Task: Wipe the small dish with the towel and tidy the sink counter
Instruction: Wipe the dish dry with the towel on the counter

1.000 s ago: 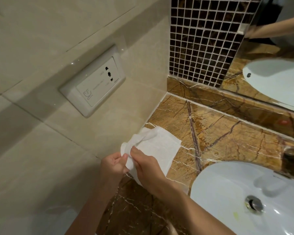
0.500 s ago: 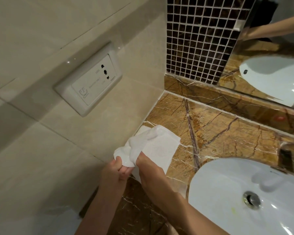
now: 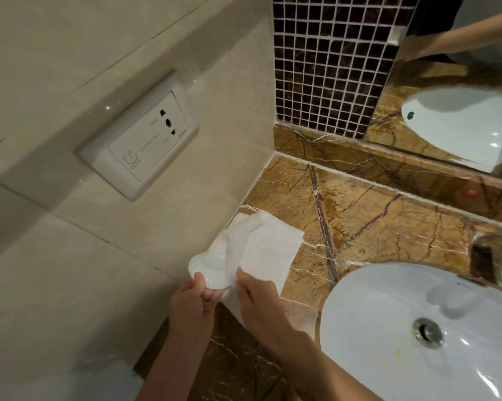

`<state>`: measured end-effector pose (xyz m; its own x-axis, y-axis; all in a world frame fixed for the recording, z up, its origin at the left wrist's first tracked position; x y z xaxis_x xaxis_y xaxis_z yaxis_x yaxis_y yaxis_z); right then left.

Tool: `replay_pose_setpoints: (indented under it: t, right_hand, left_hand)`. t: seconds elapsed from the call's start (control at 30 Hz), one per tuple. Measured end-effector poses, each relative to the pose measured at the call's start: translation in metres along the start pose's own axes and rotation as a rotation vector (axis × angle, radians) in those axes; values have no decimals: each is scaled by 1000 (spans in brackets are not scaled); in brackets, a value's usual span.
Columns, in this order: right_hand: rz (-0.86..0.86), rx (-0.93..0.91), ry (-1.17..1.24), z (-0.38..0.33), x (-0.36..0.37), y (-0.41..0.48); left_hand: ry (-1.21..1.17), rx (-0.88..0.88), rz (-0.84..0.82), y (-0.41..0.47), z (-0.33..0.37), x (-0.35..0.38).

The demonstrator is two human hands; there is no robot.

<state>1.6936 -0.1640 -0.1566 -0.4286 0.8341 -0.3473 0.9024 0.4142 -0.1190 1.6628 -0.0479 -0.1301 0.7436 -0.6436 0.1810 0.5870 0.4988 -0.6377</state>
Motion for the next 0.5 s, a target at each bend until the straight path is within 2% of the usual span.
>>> replay_pose_setpoints:
  t: [0.17, 0.27, 0.4, 0.5]
  right_hand:
    - [8, -4, -16, -3, -1, -4]
    - [30, -12, 17, -8, -9, 4]
    - [-27, 113, 25, -11, -19, 21]
    - [-43, 103, 44, -11, -30, 31]
  left_hand:
    - [60, -7, 14, -3, 1, -1]
    - [72, 11, -33, -11, 3, -2]
    - [111, 11, -87, -21, 0, -6]
    - [73, 1, -115, -25, -1, -8]
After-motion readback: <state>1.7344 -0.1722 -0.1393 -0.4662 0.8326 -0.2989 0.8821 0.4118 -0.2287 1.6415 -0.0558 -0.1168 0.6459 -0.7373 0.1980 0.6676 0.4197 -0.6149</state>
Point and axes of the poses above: each hand's wrist, its own y-axis towards the middle knuckle, its own x-axis out of the palm, z = x × y, the point moved 2 cm from there along y, towards the middle knuckle, and after that the axes turned 2 degrees about -z, right-handed, at the moved point
